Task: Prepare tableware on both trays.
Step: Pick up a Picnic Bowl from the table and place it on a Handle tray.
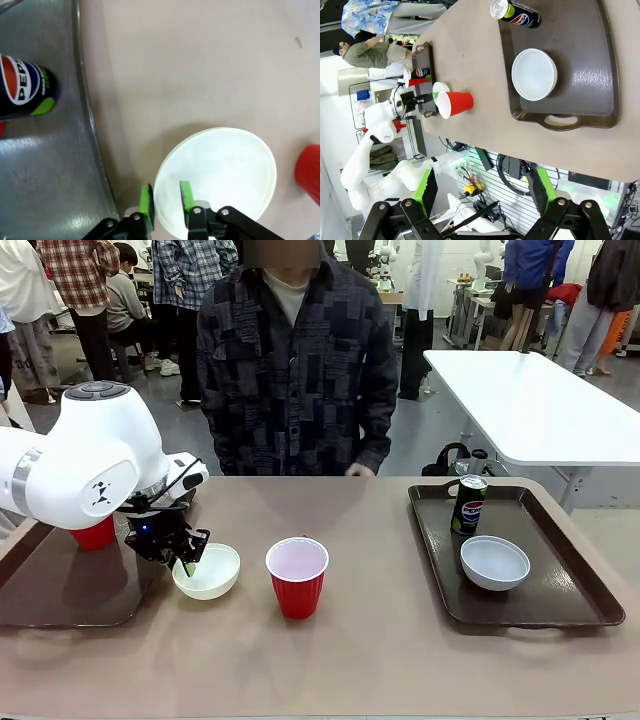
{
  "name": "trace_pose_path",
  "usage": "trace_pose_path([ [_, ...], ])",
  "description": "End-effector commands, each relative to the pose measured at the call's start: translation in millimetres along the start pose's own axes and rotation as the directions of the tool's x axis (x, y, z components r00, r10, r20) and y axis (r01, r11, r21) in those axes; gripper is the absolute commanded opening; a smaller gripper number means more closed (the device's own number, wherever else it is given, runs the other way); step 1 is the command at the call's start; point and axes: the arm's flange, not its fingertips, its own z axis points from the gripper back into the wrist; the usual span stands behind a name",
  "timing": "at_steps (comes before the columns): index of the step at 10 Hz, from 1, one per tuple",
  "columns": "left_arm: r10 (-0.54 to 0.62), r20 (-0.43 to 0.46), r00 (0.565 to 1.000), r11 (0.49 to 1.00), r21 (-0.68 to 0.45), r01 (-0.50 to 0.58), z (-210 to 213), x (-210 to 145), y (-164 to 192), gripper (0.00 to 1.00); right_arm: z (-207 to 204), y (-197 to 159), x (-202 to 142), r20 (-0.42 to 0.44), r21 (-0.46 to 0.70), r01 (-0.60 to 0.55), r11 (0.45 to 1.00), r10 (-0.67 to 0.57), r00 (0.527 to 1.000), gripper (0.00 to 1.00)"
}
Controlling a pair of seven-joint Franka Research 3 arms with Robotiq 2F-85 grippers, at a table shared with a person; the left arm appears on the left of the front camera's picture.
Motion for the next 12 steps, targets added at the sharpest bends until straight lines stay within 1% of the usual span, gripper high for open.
trace_pose_path([
  [1,0.035,0.013,0.999,0.999,0.009,-0.035,-1.7,2.0,-4.8,0.11,0.3,0.9,-0.4,0.0,0.013,-0.005,1.0,0.005,1.0,1.0],
  [2,0.036,0.011,0.999,0.999,0.008,-0.036,0.6,2.1,-4.2,0.0,0.3,0.9,-0.4,0.0,0.013,-0.005,1.0,0.005,1.0,1.0],
  [4,0.035,-0.001,0.999,0.999,0.005,-0.035,22.4,2.5,-0.6,0.0,0.3,0.9,-0.4,0.0,0.013,-0.005,1.0,0.005,1.0,1.0],
  [5,0.045,-0.009,0.999,0.999,0.014,-0.045,51.4,1.4,5.2,0.0,0.3,0.9,-0.4,0.0,0.013,-0.005,1.0,0.005,1.0,1.0],
  [6,0.041,-0.015,0.999,0.999,-0.005,-0.041,82.0,-2.5,13.7,0.0,0.3,0.9,-0.4,0.0,0.013,-0.005,1.0,0.005,1.0,1.0],
  [7,0.022,-0.026,0.999,0.999,-0.042,-0.023,110.8,-9.5,22.3,0.0,0.3,0.9,-0.4,0.0,0.013,-0.005,1.0,0.005,1.0,1.0],
  [8,0.008,-0.025,1.0,0.999,-0.039,-0.009,132.5,-16.1,32.3,0.0,0.3,0.9,-0.4,0.0,0.013,-0.005,1.0,0.005,1.0,1.0],
  [9,0.01,-0.011,1.0,1.0,-0.015,-0.01,147.8,-18.7,45.2,0.0,0.3,0.9,-0.4,0.0,0.013,-0.005,1.0,0.005,1.0,1.0],
  [12,0.046,0.001,0.999,0.999,0.021,-0.046,155.7,-19.3,84.1,0.0,0.3,0.9,-0.4,0.0,0.013,-0.005,1.0,0.005,1.0,1.0],
])
